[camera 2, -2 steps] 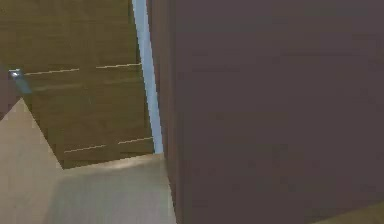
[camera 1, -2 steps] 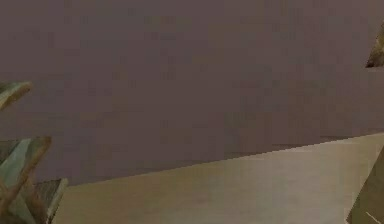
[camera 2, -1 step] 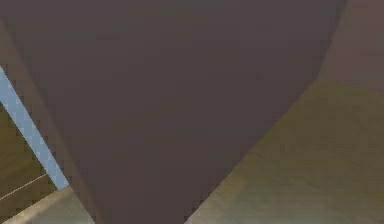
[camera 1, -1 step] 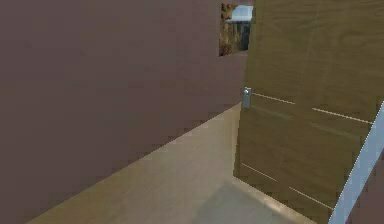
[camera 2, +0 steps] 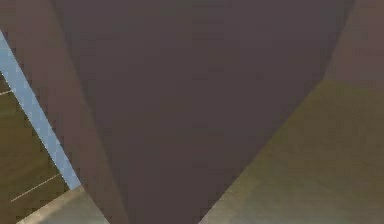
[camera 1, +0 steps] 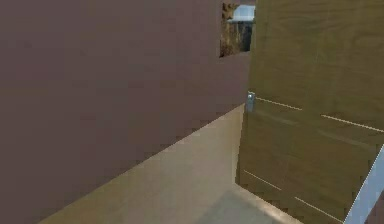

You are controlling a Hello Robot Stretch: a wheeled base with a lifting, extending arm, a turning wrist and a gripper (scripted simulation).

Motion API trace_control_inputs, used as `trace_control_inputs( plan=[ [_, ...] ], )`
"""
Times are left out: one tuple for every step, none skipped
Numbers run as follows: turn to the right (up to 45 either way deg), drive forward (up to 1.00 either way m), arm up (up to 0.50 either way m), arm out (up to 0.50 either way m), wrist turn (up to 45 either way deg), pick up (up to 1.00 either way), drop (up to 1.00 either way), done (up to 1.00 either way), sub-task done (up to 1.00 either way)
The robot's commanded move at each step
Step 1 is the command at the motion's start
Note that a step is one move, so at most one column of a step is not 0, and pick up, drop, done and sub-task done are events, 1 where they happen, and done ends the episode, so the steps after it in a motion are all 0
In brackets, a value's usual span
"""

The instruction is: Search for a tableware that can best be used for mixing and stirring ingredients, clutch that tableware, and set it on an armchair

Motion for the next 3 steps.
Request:
trace_control_inputs(
  plan=[
    [0.0, 1.0, 0.0, 0.0, 0.0, 0.0, 0.0, 0.0, 0.0],
    [3.0, 0.0, 0.0, 0.0, 0.0, 0.0, 0.0, 0.0, 0.0],
    [-15.0, 0.0, 0.0, 0.0, 0.0, 0.0, 0.0, 0.0, 0.0]
  ],
)
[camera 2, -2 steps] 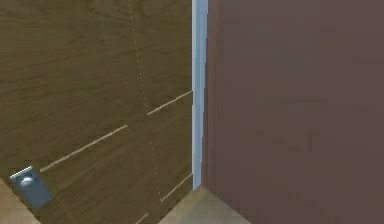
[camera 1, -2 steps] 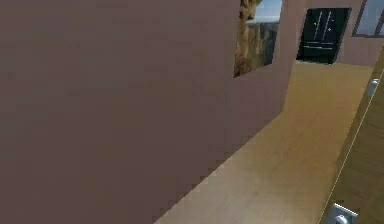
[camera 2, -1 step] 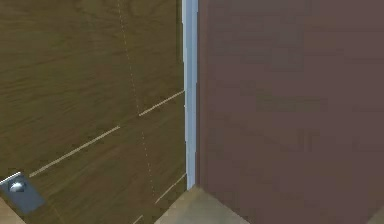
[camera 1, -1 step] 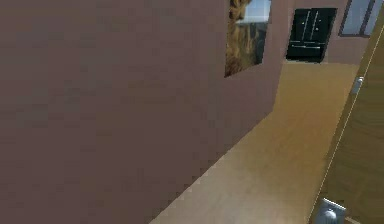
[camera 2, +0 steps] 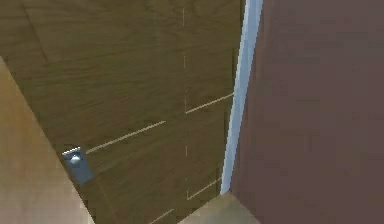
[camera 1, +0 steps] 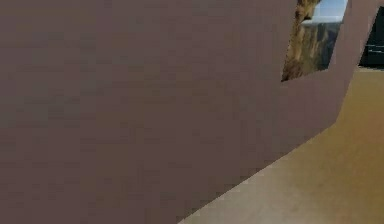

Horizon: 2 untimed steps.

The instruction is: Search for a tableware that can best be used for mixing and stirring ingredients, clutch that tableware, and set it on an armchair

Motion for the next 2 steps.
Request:
trace_control_inputs(
  plan=[
    [0.0, 0.2, 0.0, 0.0, 0.0, 0.0, 0.0, 0.0, 0.0],
    [6.0, 0.0, 0.0, 0.0, 0.0, 0.0, 0.0, 0.0, 0.0]
  ],
)
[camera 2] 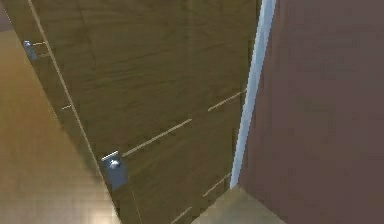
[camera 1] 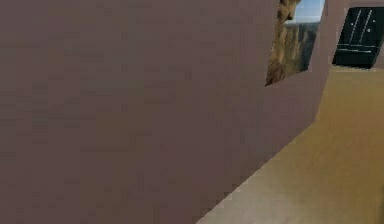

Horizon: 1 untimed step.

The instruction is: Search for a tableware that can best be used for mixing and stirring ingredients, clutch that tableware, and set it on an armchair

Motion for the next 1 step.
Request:
trace_control_inputs(
  plan=[
    [0.0, 0.3, 0.0, 0.0, 0.0, 0.0, 0.0, 0.0, 0.0]
  ],
)
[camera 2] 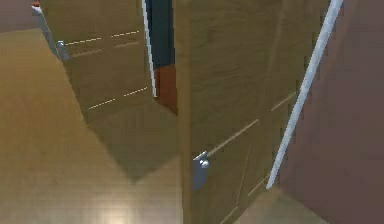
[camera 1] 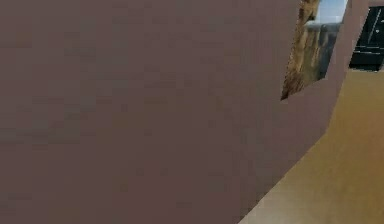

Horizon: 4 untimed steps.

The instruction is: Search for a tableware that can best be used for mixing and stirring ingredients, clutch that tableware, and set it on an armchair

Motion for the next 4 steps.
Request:
trace_control_inputs(
  plan=[
    [45.0, 0.0, 0.0, 0.0, 0.0, 0.0, 0.0, 0.0, 0.0],
    [6.0, 0.0, 0.0, 0.0, 0.0, 0.0, 0.0, 0.0, 0.0],
    [0.0, 0.55, 0.0, 0.0, 0.0, 0.0, 0.0, 0.0, 0.0],
    [42.0, 0.0, 0.0, 0.0, 0.0, 0.0, 0.0, 0.0, 0.0]
  ],
)
